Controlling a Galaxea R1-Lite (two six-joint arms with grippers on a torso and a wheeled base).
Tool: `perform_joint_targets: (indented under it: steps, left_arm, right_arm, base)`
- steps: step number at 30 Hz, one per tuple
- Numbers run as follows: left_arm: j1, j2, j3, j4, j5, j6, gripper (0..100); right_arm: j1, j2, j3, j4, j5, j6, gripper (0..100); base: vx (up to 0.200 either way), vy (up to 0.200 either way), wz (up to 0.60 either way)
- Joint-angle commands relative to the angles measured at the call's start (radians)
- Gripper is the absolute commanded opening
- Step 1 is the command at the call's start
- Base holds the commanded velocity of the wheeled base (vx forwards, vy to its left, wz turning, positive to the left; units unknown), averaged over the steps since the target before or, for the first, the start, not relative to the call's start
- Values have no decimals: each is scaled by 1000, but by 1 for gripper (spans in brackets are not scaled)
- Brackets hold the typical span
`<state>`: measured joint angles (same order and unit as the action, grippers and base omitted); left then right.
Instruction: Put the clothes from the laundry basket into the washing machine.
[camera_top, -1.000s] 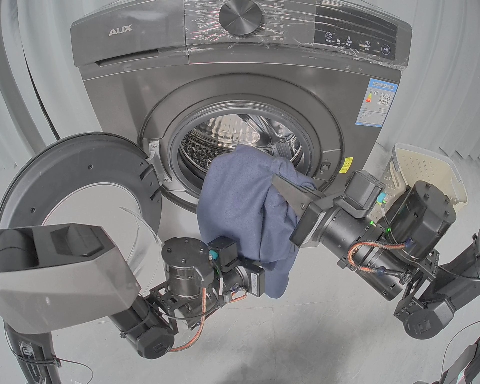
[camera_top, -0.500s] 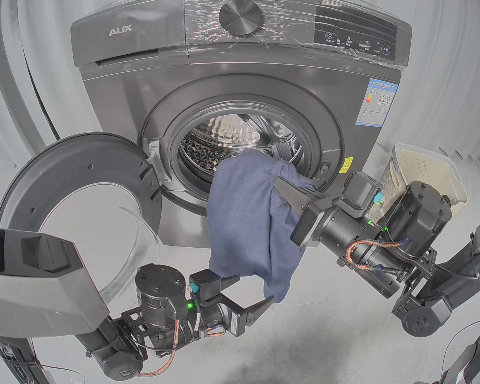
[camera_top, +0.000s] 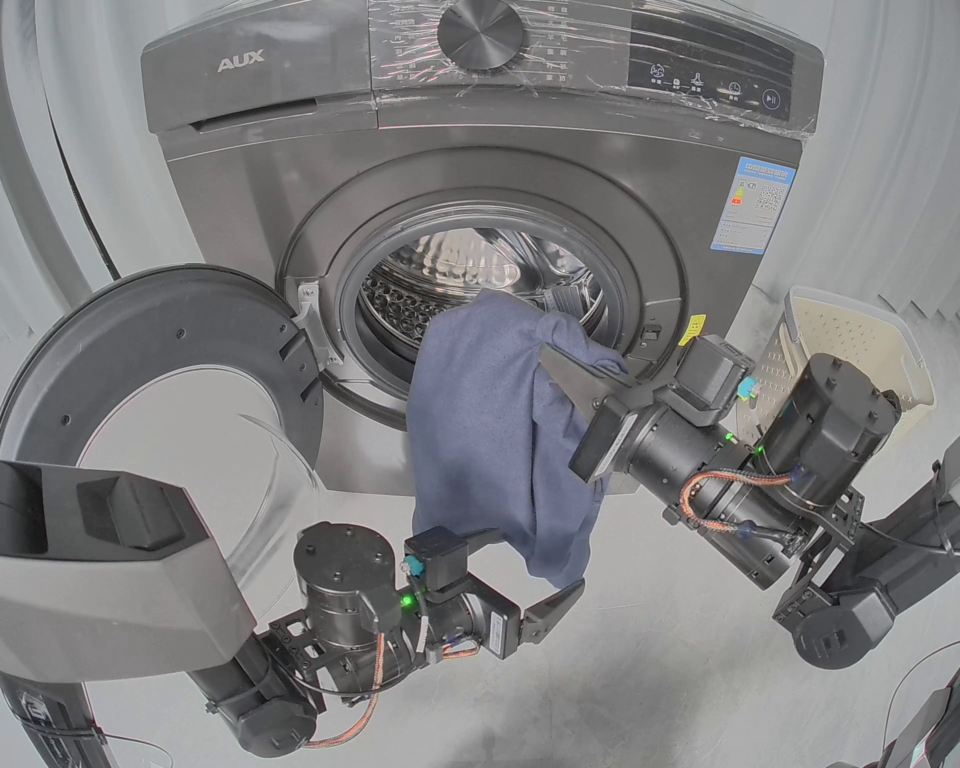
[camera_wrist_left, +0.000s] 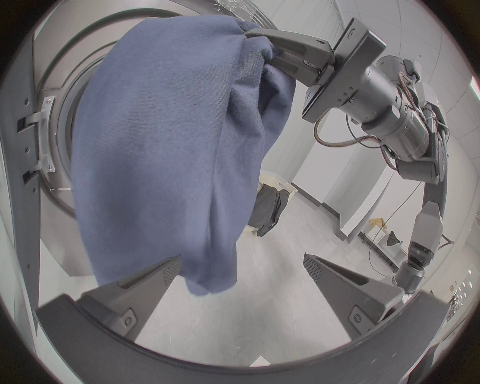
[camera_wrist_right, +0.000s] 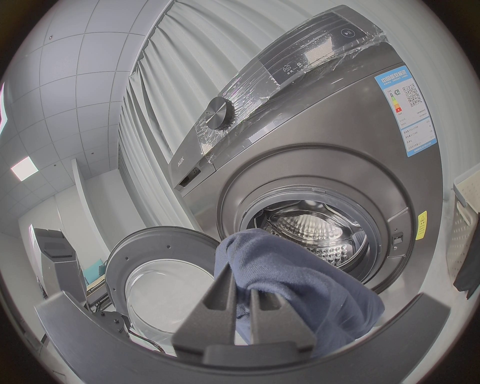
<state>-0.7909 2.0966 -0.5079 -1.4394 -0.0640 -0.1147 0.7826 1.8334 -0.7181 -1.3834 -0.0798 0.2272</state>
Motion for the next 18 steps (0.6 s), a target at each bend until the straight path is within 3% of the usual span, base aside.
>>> perform_joint_targets:
  steps: [1,7,12,18]
  left_arm:
    - [4,57,-64,-7,1,0,100]
    - [10,123,-136,0,16,0,100]
    - [28,188,-207,4,89,20,100]
    - [45,204,-253,4,122,17,100]
  right_arm:
    - [3,10,-3,-2,0,0,0]
    - [15,10,-1,-9,0,0,0]
    - [15,10,-1,-11,0,0,0]
    - [27,9,8,-14,0,0,0]
  base:
    - [0,0,0]
    - [0,0,0]
    - [0,0,0]
    - [0,0,0]
